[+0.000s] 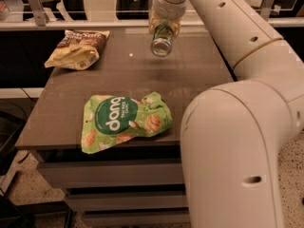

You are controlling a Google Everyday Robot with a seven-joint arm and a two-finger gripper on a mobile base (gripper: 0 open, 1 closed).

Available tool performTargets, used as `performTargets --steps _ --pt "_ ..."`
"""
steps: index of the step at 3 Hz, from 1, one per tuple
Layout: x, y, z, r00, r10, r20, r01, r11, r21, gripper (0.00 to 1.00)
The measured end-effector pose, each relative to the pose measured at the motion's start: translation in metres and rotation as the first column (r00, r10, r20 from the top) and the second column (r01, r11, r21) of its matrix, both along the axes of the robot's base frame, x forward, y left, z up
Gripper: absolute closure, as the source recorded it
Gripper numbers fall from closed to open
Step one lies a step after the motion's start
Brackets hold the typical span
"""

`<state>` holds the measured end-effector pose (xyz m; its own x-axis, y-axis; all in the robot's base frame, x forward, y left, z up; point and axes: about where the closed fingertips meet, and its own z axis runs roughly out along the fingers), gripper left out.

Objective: Place green can upright

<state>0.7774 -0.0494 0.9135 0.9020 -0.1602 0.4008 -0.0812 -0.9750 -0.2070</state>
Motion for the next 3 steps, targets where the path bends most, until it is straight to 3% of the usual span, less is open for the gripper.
performTargets --steps 1,2,3 --pt "-0.019 -0.007 0.021 0.9871 0.114 0.112 -0.117 0.993 0.019 1.0" --pt "-0.047 -0.006 0.028 0.9356 0.265 0.234 -0.281 0.959 0.038 1.0" --pt "-0.057 0.003 0.04 0.8508 0.352 0.391 -0.42 0.901 0.104 1.0"
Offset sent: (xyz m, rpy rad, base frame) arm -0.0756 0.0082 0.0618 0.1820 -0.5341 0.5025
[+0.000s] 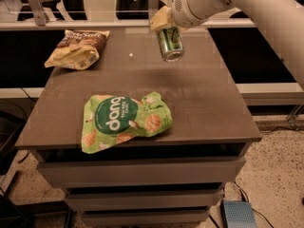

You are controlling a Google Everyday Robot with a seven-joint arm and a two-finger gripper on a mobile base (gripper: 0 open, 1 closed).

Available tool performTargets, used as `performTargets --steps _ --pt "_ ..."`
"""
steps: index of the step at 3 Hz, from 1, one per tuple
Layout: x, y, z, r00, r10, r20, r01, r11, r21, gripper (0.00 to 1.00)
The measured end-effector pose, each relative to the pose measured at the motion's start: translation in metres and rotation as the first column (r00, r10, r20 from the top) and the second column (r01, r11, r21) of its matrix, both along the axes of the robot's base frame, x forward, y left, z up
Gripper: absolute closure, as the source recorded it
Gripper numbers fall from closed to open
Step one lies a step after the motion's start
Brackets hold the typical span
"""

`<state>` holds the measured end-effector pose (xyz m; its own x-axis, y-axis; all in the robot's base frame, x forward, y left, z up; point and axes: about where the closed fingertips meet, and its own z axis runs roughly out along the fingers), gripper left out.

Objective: Place green can upright

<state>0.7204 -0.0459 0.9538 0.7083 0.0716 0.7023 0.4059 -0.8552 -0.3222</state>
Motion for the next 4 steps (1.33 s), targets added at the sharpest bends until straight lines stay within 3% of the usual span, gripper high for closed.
performTargets --steps 1,2,3,4 --pt "-0.002 0.014 0.014 0.9871 0.121 0.105 -0.131 0.987 0.096 1.0" --pt "-0.004 0.025 0.026 0.9493 0.244 0.198 -0.273 0.953 0.132 1.0" --pt "-0.005 0.029 0.028 0.8885 0.377 0.261 -0.422 0.895 0.144 1.0" --pt "-0.011 0.022 0.033 0.8627 0.42 0.281 -0.463 0.88 0.105 1.0"
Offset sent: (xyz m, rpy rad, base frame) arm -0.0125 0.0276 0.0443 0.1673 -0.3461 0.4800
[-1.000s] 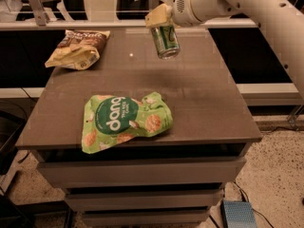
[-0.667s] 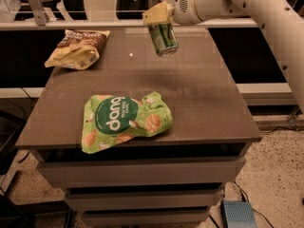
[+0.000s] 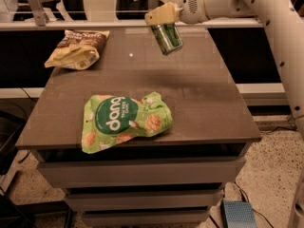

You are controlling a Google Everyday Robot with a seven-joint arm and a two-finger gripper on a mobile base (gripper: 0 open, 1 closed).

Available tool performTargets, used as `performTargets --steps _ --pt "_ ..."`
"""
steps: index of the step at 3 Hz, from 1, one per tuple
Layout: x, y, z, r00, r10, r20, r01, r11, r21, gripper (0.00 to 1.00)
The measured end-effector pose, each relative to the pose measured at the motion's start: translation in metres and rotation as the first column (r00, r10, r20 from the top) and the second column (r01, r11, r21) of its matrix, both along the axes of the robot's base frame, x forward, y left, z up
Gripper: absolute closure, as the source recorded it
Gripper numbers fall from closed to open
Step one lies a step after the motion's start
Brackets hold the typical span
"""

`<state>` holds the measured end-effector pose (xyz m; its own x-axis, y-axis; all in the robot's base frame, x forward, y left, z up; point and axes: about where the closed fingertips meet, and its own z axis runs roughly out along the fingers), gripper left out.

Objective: Place green can upright

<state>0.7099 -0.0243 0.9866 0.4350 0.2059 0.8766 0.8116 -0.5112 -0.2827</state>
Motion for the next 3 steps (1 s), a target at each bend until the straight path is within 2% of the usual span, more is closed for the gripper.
performTargets --steps 1,2,3 --pt "-0.001 0.013 0.0 0.9985 0.051 0.023 -0.052 0.998 0.042 1.0" --pt "-0.005 0.014 0.002 0.9809 0.137 0.138 -0.154 0.981 0.12 1.0" --pt "-0.015 0.009 0.01 0.9371 0.221 0.27 -0.265 0.955 0.137 1.0"
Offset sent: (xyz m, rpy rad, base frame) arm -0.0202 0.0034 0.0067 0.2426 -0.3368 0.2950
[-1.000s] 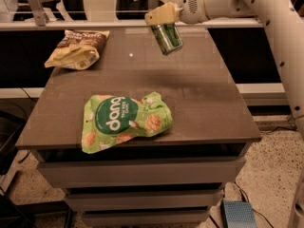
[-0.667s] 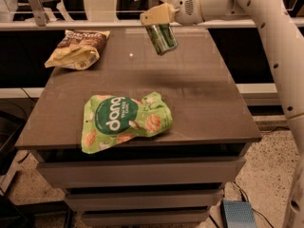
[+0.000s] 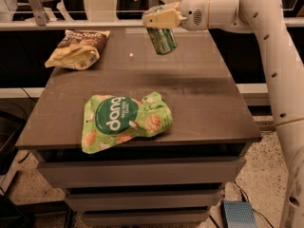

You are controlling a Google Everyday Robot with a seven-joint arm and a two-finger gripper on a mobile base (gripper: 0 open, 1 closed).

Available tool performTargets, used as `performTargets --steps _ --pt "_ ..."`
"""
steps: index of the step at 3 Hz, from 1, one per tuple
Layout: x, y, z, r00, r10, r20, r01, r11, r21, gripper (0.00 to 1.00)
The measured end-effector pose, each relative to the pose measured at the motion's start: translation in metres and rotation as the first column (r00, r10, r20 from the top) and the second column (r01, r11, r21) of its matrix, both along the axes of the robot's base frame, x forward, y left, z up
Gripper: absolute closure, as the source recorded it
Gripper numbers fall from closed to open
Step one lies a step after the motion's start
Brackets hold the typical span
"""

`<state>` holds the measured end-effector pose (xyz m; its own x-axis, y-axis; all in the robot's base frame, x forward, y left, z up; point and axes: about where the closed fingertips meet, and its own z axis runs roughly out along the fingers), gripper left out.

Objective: Place green can upright

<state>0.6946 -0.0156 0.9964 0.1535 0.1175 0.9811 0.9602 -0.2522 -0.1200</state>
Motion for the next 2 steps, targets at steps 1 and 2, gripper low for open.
performTargets --steps 1,2 --pt "-0.014 -0.013 0.01 0.9929 0.069 0.096 -0.069 0.998 -0.005 1.0" --pt "-0.026 -0.028 0.011 0.9866 0.089 0.137 -0.089 0.996 -0.006 1.0"
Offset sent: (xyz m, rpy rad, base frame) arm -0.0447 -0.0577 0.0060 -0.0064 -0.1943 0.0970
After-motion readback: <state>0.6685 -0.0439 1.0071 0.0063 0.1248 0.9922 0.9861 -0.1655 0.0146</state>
